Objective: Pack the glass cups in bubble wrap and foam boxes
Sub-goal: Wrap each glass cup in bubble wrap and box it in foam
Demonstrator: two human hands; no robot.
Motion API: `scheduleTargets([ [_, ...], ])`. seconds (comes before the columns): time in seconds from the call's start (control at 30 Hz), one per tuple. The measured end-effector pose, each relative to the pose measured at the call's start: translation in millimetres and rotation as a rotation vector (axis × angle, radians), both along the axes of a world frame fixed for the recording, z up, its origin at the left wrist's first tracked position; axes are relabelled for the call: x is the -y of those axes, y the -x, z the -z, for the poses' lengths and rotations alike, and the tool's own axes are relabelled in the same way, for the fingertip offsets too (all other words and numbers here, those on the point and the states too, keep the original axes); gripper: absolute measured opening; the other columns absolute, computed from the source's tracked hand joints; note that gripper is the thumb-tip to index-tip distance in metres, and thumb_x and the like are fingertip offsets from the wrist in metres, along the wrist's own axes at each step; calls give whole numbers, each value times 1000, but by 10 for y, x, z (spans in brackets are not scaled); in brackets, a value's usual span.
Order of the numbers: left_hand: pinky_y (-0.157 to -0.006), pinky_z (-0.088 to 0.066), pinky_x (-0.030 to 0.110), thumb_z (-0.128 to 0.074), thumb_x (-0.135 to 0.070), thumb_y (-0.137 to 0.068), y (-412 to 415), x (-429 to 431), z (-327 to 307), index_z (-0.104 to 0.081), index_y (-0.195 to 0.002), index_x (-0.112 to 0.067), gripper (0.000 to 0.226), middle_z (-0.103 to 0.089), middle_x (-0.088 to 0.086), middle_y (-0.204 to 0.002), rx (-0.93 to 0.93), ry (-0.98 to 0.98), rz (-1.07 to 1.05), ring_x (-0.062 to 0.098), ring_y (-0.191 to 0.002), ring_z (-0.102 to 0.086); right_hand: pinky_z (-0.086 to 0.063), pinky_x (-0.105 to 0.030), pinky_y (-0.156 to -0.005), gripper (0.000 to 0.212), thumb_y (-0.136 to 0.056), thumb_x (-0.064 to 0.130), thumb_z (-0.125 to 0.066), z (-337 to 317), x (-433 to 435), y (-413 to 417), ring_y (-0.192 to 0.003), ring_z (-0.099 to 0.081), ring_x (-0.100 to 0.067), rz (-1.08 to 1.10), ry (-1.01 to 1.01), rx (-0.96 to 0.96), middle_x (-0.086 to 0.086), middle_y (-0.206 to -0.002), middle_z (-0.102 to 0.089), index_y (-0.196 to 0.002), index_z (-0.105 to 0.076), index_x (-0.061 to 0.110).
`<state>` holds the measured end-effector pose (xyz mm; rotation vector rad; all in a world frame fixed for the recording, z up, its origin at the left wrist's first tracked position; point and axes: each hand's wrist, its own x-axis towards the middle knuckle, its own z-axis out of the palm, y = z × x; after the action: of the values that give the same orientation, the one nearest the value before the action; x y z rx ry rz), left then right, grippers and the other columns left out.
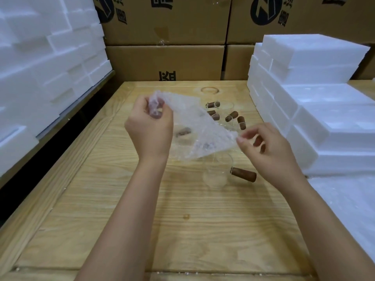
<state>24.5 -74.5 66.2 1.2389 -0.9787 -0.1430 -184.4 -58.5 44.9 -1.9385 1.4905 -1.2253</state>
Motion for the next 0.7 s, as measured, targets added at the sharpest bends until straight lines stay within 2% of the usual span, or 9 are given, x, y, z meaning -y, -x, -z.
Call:
scheduleTargets([
  [0.1, -54, -44, 31, -61, -12, -87, 37, 81, -32, -49, -76, -8, 16, -44, -11, -61, 29, 1, -150, 7, -53, -43, -41, -24, -66, 27, -72, 58, -63, 47, 15, 112, -73, -52, -1, -106, -244, -207, 13, -88, -59, -83, -57, 34],
  [0.17, -56, -40, 28, -57, -10, -86, 62, 108, -47, -47, -84, -15, 11, -47, -14, -70, 23, 0, -182, 8, -56, -44, -40, -22, -64, 32, -70, 60, -66, 57, 22, 133, -67, -54, 3, -184, -376, -276, 12, -87, -62, -86, -56, 34],
  [0.23, -61, -44, 25, -54, -6, -84, 71, 129, -40, -51, -99, -19, 20, -57, -9, -90, 38, 7, -171, 15, -71, -54, -43, -18, -62, 41, -65, 65, -65, 52, 25, 153, -64, -56, 3, -270, -465, -236, 9, -84, -68, -91, -57, 35],
  [0.3, -70, -42, 12, -52, 1, -82, 74, 148, -19, -54, -120, -20, 44, -60, -5, -113, 92, 12, -166, 16, -93, -57, -47, -18, -64, 49, -61, 67, -64, 53, 29, 190, -65, -59, 1, -373, -559, -187, 6, -82, -72, -96, -57, 33],
  [0.33, -71, -39, 5, -51, 5, -80, 79, 151, -7, -55, -124, -19, 50, -58, -6, -117, 111, 26, -157, 14, -96, -55, -48, -20, -67, 45, -66, 63, -65, 63, 30, 205, -67, -60, -1, -412, -599, -193, 5, -82, -73, -98, -57, 32],
  [0.47, -59, -36, 7, -47, 11, -70, 106, 137, 56, -67, -99, -9, 40, -64, 1, -109, 167, 90, -69, 12, -74, -52, -47, -44, -79, 9, -88, 27, -65, 125, 61, 232, -76, -58, -13, -462, -591, -130, -5, -83, -71, -96, -62, 24],
  [0.57, -62, -37, 12, -56, 2, -71, 120, 114, 95, -66, -90, -6, 23, -66, -5, -98, 197, 84, -45, 21, -67, -56, -45, -28, -66, 5, -88, 19, -64, 75, 42, 250, -70, -57, -7, -511, -551, -20, -3, -75, -68, -92, -65, 20],
  [0.63, -57, -34, 13, -61, -8, -74, 131, 111, 108, -66, -88, -7, 15, -67, -3, -92, 193, 60, -25, 14, -54, -45, -45, -21, -62, 11, -83, 22, -64, 20, 17, 291, -66, -57, -6, -581, -543, 76, 0, -73, -67, -92, -65, 16],
  [0.7, -56, -31, 10, -67, -13, -78, 151, 119, 117, -67, -87, -5, 12, -65, -2, -86, 241, 55, -35, 10, -54, -41, -46, -20, -61, 10, -84, 22, -66, -33, -20, 312, -66, -58, -8, -671, -499, 179, -4, -74, -66, -90, -67, 13],
])
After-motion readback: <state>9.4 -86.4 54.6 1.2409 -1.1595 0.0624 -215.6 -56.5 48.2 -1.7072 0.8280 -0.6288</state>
